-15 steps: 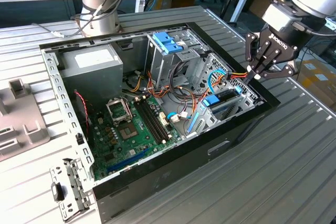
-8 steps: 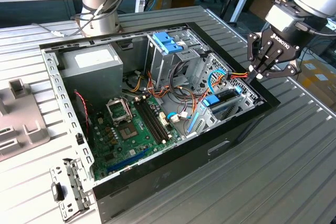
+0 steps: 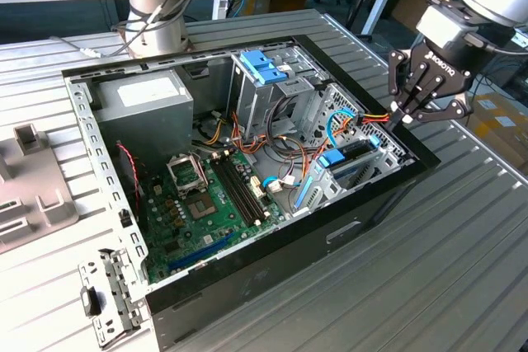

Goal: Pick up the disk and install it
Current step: 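Insert the first disk wire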

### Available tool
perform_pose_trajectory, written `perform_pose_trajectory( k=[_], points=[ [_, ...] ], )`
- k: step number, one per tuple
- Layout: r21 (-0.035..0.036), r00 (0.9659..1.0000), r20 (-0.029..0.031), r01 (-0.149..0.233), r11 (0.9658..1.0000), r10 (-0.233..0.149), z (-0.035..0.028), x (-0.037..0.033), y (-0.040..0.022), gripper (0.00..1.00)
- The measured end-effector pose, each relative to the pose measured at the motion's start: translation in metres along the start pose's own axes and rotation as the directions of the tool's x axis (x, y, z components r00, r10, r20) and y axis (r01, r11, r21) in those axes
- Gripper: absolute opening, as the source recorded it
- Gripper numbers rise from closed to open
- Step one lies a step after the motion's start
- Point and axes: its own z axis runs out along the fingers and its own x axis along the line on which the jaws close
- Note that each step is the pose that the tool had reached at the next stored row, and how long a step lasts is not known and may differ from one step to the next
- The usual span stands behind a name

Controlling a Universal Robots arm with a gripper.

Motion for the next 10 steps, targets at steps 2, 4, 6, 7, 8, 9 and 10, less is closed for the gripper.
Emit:
perform_pose_trajectory(
  k=[2, 4, 6, 7, 8, 9, 10],
  points=[
    [0.0001, 1.0000, 0.0005, 0.000, 1.0000, 0.000, -0.0001, -0.0001, 0.0001, 0.11],
    [0.0008, 1.0000, 0.0006, 0.000, 1.0000, 0.000, -0.0002, -0.0001, 0.0002, 0.11],
    [0.0173, 1.0000, 0.0013, 0.001, 0.9999, -0.001, -0.0001, -0.0001, 0.0002, 0.11],
    [0.0349, 1.0000, 0.0013, 0.001, 0.9994, -0.001, 0.0003, 0.0000, 0.0002, 0.11],
    [0.0418, 1.0000, 0.0013, 0.002, 0.9991, -0.002, 0.0004, 0.0000, 0.0001, 0.11],
    [0.0500, 1.0000, 0.0012, 0.002, 0.9987, -0.002, 0.0006, 0.0000, 0.0001, 0.11],
    [0.0577, 1.0000, 0.0010, 0.002, 0.9983, -0.002, 0.0007, 0.0000, 0.0001, 0.11]
  ],
)
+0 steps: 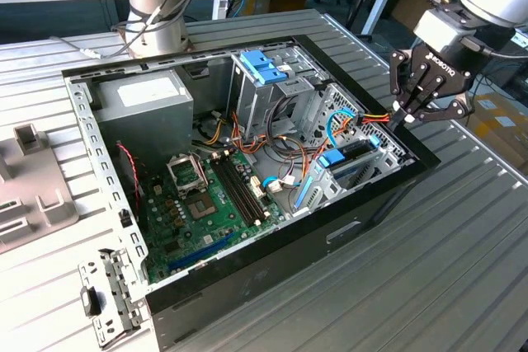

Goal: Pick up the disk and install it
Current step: 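Insert the first disk wire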

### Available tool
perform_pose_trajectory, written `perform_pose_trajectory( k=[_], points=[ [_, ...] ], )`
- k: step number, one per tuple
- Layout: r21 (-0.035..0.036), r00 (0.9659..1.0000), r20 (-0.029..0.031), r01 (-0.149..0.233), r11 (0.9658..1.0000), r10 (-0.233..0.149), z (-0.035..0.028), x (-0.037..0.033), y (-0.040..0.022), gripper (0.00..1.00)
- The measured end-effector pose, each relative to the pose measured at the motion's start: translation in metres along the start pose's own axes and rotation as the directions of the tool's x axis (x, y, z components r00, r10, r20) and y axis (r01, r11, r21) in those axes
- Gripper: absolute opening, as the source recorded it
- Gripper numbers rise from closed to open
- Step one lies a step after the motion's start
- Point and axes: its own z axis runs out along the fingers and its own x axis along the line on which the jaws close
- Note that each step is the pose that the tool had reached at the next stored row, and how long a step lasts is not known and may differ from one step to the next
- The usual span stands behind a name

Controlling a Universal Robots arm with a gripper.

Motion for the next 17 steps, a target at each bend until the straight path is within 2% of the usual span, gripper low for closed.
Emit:
perform_pose_trajectory(
  k=[1, 2, 7, 17],
  points=[
    [0.0062, 1.0000, 0.0000, 0.000, 1.0000, 0.000, 0.0001, 0.0000, 0.0000, 0.11],
    [0.0071, 1.0000, -0.0001, 0.000, 1.0000, 0.000, 0.0001, 0.0000, -0.0001, 0.11],
    [0.0079, 1.0000, -0.0002, 0.004, 1.0000, -0.004, 0.0001, 0.0000, 0.0000, 0.11],
    [0.0062, 0.9988, -0.0021, 0.048, 0.9988, -0.048, 0.0001, 0.0000, 0.0000, 0.11]
  ],
)
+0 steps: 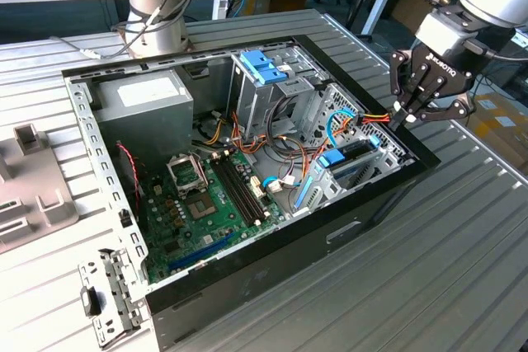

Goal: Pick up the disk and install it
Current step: 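Insert the first disk wire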

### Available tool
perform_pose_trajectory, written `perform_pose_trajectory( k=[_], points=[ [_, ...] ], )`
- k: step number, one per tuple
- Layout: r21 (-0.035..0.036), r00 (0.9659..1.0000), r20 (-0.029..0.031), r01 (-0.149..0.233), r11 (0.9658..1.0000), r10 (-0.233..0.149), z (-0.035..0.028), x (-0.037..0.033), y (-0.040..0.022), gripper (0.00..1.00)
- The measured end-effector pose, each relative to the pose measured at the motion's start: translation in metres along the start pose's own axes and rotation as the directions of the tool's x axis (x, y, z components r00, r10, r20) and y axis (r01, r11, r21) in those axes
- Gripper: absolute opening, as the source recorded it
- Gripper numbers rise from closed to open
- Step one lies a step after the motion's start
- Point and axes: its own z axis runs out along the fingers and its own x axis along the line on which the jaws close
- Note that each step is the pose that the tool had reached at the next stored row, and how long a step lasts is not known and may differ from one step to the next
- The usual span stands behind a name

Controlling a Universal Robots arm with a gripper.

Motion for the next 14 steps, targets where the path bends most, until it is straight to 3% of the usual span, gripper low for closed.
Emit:
perform_pose_trajectory(
  k=[14],
  points=[
    [-0.0026, 0.9977, -0.0024, 0.067, 0.9977, -0.067, 0.0000, 0.0000, 0.0000, 0.11]
  ],
)
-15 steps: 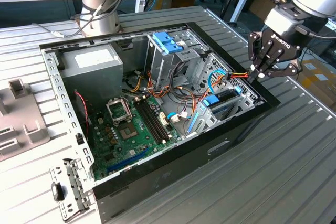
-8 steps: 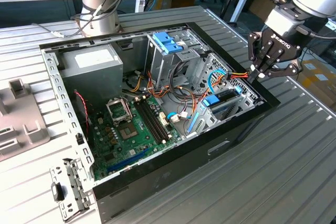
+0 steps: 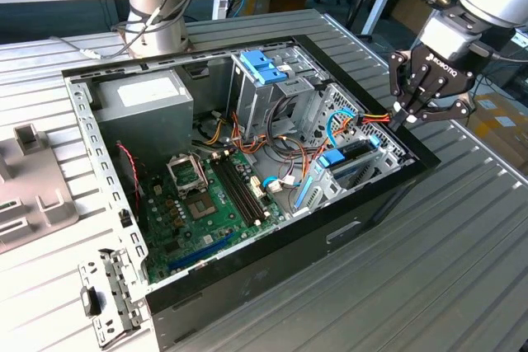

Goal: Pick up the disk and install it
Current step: 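Insert the first disk wire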

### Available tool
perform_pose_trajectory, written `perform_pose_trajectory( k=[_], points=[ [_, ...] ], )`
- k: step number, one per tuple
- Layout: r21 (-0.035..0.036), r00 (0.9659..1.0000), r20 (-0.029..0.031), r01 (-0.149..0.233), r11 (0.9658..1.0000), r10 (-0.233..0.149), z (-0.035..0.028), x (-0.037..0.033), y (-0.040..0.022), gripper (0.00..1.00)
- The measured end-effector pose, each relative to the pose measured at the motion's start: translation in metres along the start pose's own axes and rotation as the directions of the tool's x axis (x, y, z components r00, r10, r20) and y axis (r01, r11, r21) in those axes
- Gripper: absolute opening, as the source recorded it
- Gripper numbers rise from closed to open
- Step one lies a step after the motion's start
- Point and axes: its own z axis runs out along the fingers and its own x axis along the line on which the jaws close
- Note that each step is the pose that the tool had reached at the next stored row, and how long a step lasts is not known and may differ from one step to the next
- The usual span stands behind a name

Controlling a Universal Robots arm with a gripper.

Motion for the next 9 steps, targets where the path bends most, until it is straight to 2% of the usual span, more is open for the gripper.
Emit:
perform_pose_trajectory(
  k=[9],
  points=[
    [-0.0014, 0.9993, -0.0013, 0.038, 0.9993, -0.038, 0.0000, 0.0000, 0.0000, 0.11]
  ],
)
